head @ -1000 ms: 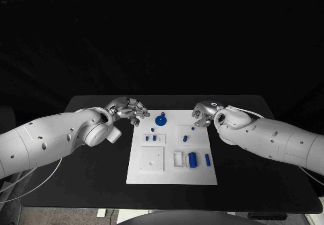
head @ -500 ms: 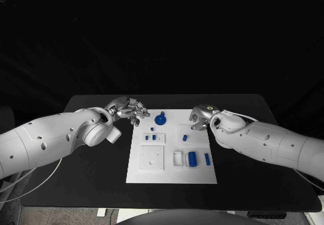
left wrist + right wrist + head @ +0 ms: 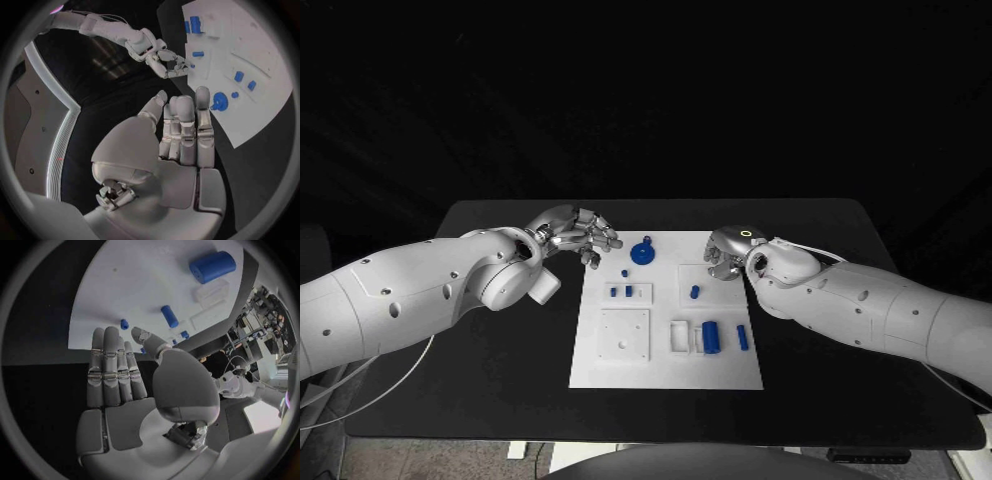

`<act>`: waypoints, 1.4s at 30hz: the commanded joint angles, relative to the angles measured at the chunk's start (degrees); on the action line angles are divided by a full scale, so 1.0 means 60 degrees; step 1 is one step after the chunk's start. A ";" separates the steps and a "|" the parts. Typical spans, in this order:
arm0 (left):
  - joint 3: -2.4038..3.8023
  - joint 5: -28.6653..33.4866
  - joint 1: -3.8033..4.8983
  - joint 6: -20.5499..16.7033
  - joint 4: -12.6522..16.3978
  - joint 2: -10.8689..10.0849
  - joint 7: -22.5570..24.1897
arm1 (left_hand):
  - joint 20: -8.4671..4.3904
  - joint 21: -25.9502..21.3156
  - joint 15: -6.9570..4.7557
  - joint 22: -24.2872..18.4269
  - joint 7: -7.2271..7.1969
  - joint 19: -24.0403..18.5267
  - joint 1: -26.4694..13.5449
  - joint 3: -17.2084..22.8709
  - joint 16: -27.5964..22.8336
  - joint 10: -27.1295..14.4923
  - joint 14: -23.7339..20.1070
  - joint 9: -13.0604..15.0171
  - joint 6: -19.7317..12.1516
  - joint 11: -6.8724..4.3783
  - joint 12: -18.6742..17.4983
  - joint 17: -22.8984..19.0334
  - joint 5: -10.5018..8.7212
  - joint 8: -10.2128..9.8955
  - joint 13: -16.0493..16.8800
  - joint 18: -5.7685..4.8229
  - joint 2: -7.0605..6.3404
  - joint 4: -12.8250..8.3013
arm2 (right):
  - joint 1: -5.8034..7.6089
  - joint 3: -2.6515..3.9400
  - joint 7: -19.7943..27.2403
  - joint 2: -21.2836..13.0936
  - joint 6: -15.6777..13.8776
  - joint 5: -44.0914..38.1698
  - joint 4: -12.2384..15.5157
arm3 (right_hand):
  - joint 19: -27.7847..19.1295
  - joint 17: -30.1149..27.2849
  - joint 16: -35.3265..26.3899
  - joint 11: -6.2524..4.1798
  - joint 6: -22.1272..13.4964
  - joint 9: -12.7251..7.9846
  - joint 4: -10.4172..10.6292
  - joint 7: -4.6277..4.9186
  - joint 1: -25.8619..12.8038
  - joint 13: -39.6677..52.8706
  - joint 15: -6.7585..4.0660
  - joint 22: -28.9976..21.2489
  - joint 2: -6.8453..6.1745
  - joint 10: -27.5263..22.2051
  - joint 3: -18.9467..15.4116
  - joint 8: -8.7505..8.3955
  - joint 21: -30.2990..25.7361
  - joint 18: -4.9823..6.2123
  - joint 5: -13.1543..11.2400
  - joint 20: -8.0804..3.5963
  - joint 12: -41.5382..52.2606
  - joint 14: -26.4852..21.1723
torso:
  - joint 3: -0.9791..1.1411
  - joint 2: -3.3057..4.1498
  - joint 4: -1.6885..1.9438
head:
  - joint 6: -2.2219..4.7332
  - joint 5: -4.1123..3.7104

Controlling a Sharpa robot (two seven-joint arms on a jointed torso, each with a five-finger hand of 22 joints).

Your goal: Assemble the parts on the task board

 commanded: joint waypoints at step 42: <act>0.0008 0.0077 0.0003 0.0229 0.0216 -0.0018 0.0065 | 0.0022 -0.0055 -0.0001 0.0156 0.0032 0.0043 -0.0052 -0.0070 0.0052 -0.0040 -0.0071 -0.0091 -0.0024 0.0013 -0.0045 -0.0030 -0.0055 0.0017 -0.0122 0.0062 0.0018 -0.0003 | -0.0420 -0.0054 0.0154 0.0489 0.0280 -0.0135 -0.0772 | 0.0062 0.0048 0.0075 -0.0117 0.0694 -0.0313 0.0075 -0.0113 0.0227 -0.0001 -0.0116 0.1308 0.0599 0.0338 0.0330 0.0012 -0.0475 0.0106 -0.1004 0.0008 -0.0063 0.0065 | -0.0006 -0.0003 -0.0002 | -0.0118 -0.0017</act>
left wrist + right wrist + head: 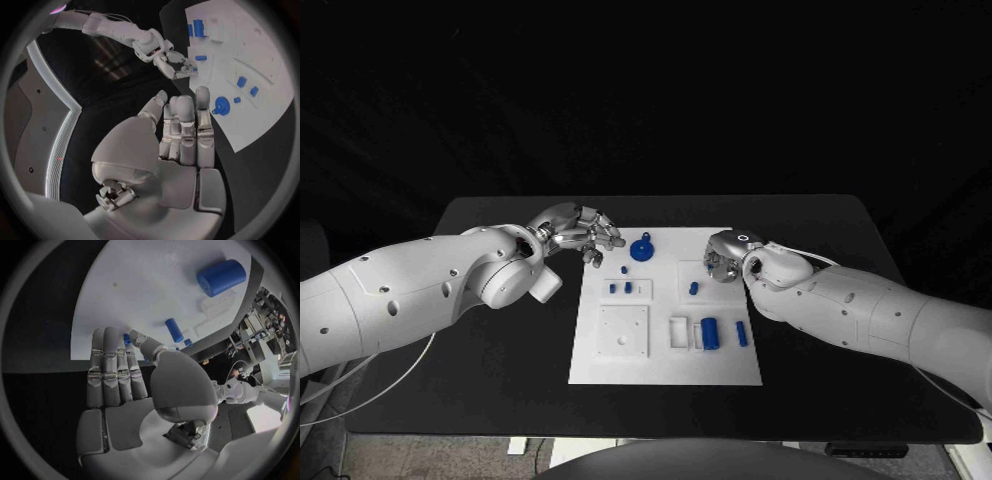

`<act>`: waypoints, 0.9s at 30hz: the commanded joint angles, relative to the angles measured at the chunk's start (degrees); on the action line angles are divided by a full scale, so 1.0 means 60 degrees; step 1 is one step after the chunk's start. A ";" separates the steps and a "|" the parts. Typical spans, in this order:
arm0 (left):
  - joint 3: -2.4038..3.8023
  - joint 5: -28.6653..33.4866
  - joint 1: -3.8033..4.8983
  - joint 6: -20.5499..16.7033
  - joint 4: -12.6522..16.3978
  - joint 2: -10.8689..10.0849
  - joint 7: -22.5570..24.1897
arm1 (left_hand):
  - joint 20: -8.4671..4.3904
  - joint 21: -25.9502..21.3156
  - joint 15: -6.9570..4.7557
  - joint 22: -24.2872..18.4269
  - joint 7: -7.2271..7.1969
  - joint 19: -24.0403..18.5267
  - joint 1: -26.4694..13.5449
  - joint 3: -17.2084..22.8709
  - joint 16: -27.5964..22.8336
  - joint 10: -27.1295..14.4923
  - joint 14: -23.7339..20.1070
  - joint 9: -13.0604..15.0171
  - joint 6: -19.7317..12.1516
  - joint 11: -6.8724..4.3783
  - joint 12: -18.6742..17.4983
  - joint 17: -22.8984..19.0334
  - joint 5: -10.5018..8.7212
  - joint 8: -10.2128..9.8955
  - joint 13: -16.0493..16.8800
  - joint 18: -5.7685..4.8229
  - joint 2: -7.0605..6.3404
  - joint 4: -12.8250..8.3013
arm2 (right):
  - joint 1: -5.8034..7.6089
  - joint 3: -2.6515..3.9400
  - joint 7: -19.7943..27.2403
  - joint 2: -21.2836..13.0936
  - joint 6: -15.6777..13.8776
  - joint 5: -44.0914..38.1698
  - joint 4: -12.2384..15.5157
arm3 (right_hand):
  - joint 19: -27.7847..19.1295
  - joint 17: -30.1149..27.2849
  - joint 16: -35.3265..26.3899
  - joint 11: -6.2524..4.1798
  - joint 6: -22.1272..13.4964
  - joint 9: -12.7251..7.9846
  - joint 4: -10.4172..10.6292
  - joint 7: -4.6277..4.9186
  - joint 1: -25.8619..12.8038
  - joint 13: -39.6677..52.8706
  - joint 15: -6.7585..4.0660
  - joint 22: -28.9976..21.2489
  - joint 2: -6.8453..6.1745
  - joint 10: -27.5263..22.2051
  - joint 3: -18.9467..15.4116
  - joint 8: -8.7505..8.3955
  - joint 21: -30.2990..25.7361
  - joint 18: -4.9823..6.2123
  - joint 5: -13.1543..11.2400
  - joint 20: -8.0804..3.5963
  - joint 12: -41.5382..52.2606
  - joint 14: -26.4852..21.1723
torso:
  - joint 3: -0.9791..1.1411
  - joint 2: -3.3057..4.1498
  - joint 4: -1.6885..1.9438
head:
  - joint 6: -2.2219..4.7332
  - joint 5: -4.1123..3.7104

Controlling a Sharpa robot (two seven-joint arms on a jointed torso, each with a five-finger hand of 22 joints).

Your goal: Assemble the parts on the task board

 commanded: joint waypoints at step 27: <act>0.0008 0.0076 0.0007 0.0121 0.0057 0.0000 0.0064 | 0.0042 -0.0057 0.0022 0.0159 0.0072 0.0062 -0.0039 -0.0091 0.0081 -0.0039 -0.0052 -0.0076 -0.0083 0.0053 -0.0283 -0.0015 -0.0055 -0.0015 -0.0221 0.0088 0.0027 0.0016 | -0.0145 -0.0091 -0.0174 -0.0034 -0.0518 -0.0300 0.0109 | 0.0458 0.0372 0.0214 -0.0244 0.0892 0.0010 -0.0380 -0.0186 0.0160 0.0009 -0.0232 0.0752 0.0312 0.0898 0.0780 0.0058 -0.0145 0.0359 -0.0662 -0.0094 -0.0041 0.0445 | -0.0004 -0.0012 -0.0012 | -0.0034 0.0078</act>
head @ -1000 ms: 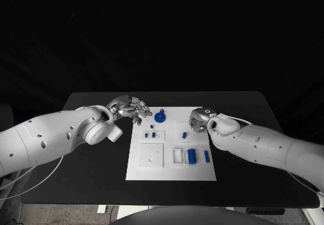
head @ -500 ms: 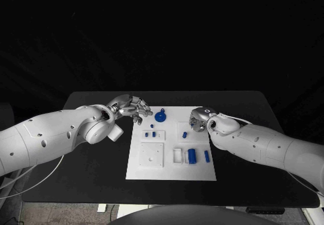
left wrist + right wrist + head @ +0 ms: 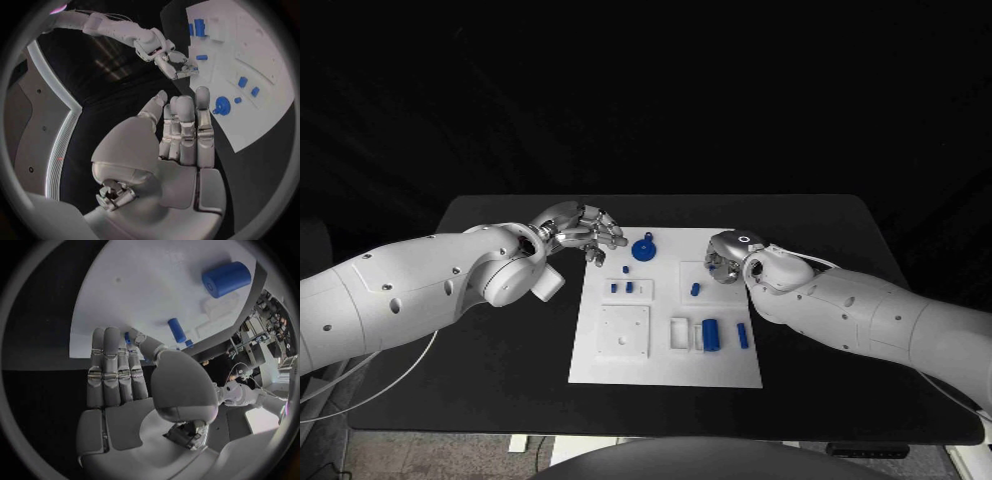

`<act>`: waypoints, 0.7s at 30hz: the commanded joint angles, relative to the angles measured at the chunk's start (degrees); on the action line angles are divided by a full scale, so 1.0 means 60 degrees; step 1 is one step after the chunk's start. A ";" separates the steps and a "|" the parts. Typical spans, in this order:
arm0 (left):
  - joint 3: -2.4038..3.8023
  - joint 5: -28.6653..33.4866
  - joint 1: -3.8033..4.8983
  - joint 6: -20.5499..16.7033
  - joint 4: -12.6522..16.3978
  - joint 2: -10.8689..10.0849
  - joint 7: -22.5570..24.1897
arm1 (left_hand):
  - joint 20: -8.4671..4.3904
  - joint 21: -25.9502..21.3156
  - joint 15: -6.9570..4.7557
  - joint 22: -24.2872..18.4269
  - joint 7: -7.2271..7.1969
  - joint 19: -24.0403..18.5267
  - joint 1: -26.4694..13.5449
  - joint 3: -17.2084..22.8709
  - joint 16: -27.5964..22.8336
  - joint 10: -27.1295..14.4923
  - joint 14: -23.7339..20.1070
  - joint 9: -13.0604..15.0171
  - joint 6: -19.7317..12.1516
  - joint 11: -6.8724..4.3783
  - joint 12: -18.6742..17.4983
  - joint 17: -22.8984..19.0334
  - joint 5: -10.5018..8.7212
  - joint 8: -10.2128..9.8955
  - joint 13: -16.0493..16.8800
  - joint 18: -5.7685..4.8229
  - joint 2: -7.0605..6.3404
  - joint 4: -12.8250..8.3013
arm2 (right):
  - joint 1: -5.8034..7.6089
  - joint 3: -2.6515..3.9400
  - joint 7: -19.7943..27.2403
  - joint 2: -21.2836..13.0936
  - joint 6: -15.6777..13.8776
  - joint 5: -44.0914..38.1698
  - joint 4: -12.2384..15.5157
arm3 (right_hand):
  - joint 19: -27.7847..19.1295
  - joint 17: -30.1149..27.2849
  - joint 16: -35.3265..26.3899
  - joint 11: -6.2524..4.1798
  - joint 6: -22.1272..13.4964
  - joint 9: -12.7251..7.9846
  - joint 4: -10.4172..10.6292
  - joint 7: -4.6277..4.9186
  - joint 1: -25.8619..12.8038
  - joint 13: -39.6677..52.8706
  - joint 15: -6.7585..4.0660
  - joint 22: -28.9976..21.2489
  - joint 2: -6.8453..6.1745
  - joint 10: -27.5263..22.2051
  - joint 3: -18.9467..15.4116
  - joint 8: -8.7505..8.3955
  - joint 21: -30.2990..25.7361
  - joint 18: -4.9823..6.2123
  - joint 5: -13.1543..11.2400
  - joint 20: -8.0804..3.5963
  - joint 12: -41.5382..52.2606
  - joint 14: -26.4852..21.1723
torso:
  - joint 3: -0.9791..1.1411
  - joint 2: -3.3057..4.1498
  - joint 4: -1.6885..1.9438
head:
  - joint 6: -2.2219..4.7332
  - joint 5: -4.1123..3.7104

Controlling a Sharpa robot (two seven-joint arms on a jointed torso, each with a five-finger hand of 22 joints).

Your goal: Assemble the parts on the task board

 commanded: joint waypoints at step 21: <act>0.0008 0.0076 0.0005 0.0150 -0.0040 -0.0012 0.0008 | 0.0046 -0.0060 0.0026 0.0159 0.0047 0.0069 -0.0039 -0.0089 0.0039 -0.0010 -0.0048 -0.0021 -0.0086 0.0025 -0.0113 -0.0020 -0.0059 0.0000 -0.0078 0.0092 0.0011 0.0008 | 0.0155 0.0215 0.0242 -0.0459 -0.0456 0.0381 0.0688 | 0.0223 0.0178 -0.0111 -0.0023 0.0110 0.0092 0.0059 -0.0007 -0.0012 0.0014 0.0001 0.0271 -0.0057 0.0104 0.0114 0.0025 -0.0374 0.0192 -0.0097 -0.0001 0.0043 0.0121 | 0.0008 0.0004 -0.0018 | 0.0014 0.0030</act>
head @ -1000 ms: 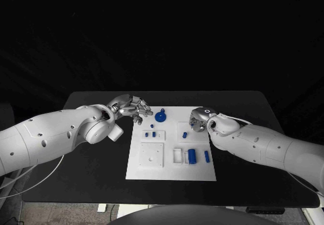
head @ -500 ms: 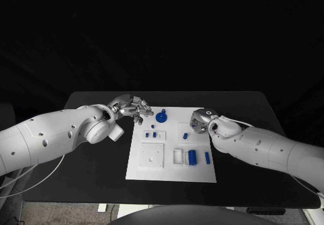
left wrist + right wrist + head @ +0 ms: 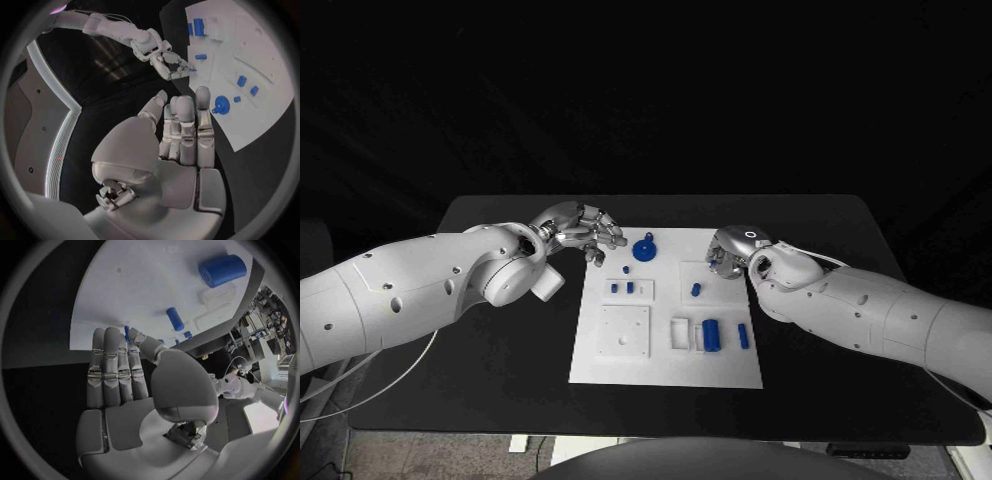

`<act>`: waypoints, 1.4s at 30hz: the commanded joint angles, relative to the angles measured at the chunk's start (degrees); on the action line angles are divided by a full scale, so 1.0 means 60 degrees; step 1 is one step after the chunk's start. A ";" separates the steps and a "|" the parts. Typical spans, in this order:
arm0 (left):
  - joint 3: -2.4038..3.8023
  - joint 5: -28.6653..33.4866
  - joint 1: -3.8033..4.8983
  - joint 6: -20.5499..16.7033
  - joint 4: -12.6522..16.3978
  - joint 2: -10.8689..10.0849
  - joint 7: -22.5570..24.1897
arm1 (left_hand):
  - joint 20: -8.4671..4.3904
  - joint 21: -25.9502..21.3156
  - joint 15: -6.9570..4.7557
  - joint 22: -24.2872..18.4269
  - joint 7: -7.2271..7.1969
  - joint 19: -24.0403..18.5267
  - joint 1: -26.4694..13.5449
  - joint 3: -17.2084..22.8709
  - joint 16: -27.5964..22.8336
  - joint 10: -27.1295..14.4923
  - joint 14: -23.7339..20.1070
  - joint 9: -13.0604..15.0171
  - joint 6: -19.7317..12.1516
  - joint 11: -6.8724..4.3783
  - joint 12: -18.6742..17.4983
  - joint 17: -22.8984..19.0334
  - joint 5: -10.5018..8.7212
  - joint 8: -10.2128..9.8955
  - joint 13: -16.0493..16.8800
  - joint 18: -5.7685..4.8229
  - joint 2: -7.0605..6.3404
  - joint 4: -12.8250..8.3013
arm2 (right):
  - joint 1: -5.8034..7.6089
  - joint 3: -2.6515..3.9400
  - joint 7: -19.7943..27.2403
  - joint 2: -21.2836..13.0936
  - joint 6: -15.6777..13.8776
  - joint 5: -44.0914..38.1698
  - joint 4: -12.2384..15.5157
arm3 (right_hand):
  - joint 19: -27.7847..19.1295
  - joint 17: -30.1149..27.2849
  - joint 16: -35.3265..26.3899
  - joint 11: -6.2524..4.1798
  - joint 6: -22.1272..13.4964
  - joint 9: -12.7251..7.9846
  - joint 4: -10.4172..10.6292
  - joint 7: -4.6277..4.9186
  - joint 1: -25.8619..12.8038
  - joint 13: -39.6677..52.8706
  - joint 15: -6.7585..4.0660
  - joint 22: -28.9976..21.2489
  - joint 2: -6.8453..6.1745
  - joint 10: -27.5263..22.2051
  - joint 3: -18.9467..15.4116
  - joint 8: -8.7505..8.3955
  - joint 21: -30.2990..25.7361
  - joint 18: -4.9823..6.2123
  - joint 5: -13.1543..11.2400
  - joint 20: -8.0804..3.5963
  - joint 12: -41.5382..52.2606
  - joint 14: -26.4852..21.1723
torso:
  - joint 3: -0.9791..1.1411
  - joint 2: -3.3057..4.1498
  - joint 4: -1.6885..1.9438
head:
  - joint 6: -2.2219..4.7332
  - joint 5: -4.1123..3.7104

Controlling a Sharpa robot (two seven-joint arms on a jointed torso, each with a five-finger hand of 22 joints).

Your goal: Assemble the parts on the task board

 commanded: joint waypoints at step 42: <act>0.0008 0.1283 0.0123 -0.1604 -0.0560 0.0481 0.0535 | 0.0109 -0.0272 0.0142 0.0118 0.0228 0.0055 0.0045 -0.0129 -0.0134 0.0175 -0.0046 -0.1054 0.0000 0.0207 -0.1361 -0.0162 -0.0048 -0.0831 -0.0621 0.0166 0.0034 0.0131 | 0.0197 -0.0146 -0.0022 0.0755 0.0728 -0.0487 0.2639 | 0.0262 0.0091 -0.0107 0.0003 0.0030 0.0087 0.0000 0.0026 -0.0036 0.0004 -0.0014 0.0356 0.0001 0.0077 -0.0104 0.0028 -0.0445 0.0023 0.0147 -0.0049 0.0065 0.0118 | -0.0022 0.0017 0.0045 | -0.0174 0.1454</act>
